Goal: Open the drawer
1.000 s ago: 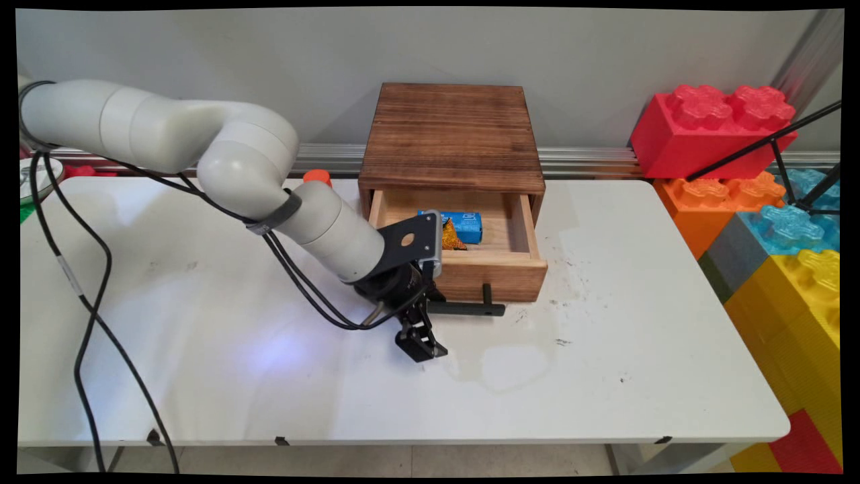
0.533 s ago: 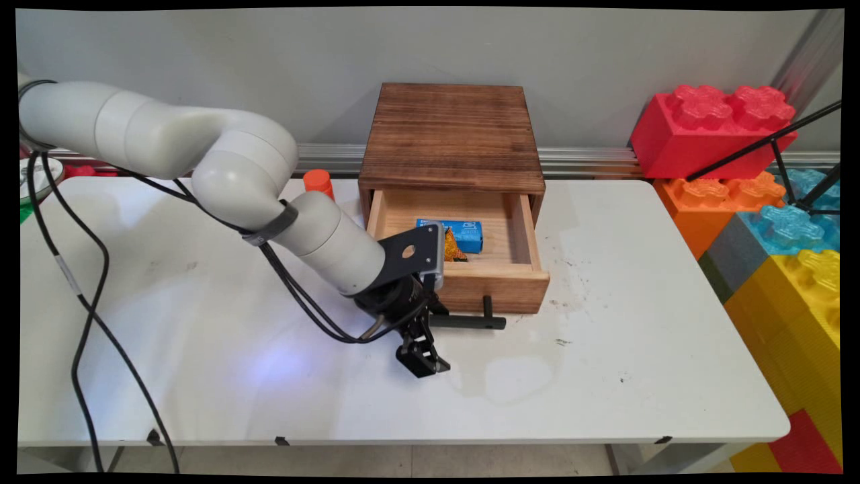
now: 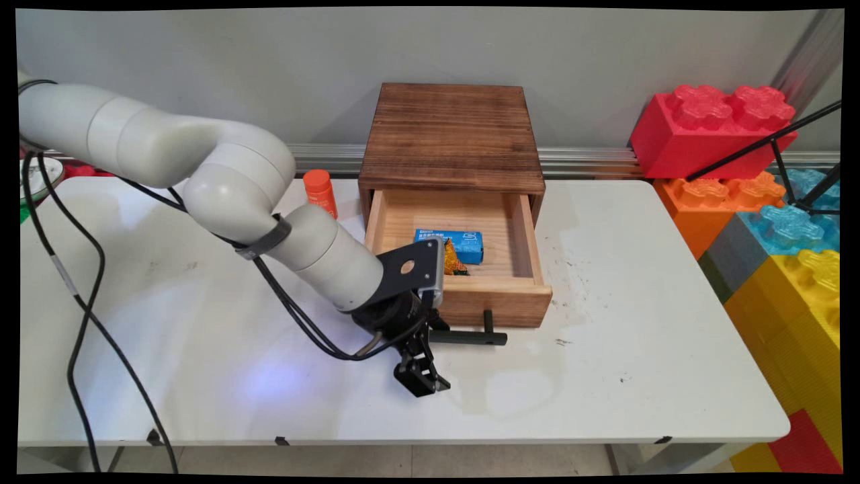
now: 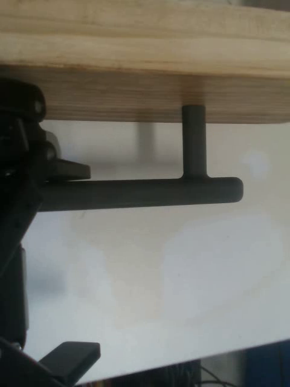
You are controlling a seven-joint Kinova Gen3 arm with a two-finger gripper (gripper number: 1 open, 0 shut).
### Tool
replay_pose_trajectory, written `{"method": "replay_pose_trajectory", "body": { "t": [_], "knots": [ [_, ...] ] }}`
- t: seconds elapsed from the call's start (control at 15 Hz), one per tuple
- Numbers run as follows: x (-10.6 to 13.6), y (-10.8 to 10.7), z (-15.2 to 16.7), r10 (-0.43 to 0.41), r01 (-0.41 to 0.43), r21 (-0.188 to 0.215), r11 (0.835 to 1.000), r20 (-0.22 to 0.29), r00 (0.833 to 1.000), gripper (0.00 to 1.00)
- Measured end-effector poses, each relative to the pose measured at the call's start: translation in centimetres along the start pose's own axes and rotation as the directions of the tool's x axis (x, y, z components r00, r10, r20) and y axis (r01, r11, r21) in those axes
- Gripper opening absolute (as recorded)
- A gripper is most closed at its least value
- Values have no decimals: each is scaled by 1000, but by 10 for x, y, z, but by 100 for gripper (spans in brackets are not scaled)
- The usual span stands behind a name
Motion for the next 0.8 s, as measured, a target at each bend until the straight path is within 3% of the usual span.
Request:
{"method": "replay_pose_trajectory", "body": {
  "t": [0.8],
  "knots": [
    [0,21,-2,6,-7,-30,1000,-11,1000,100]
  ]
}}
